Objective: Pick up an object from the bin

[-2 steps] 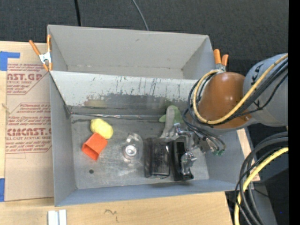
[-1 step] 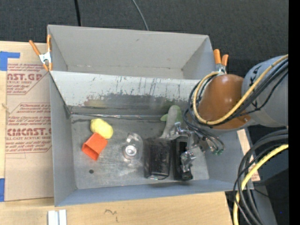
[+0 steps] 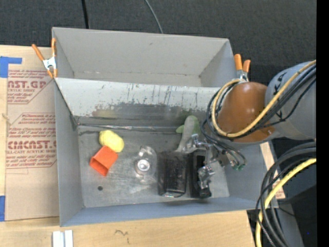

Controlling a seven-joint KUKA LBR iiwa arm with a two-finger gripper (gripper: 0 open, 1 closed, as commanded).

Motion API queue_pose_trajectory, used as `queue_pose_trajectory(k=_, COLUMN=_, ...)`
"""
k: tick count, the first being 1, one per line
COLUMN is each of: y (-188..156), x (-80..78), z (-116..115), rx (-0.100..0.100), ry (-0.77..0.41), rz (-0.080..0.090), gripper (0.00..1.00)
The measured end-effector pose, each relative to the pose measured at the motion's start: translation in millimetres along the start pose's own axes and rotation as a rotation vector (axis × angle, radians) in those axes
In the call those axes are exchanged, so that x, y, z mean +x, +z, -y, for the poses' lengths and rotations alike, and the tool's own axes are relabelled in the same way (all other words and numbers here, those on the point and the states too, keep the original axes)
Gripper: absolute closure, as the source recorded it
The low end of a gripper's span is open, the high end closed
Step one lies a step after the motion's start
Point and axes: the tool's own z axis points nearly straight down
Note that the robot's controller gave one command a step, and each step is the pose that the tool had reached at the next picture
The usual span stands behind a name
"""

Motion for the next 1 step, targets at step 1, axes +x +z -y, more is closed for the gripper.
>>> queue_pose_trajectory(k=1, y=-0.3, x=-0.5, z=0.1, rx=0.000, ry=-0.003, rz=-0.001, gripper=0.00)
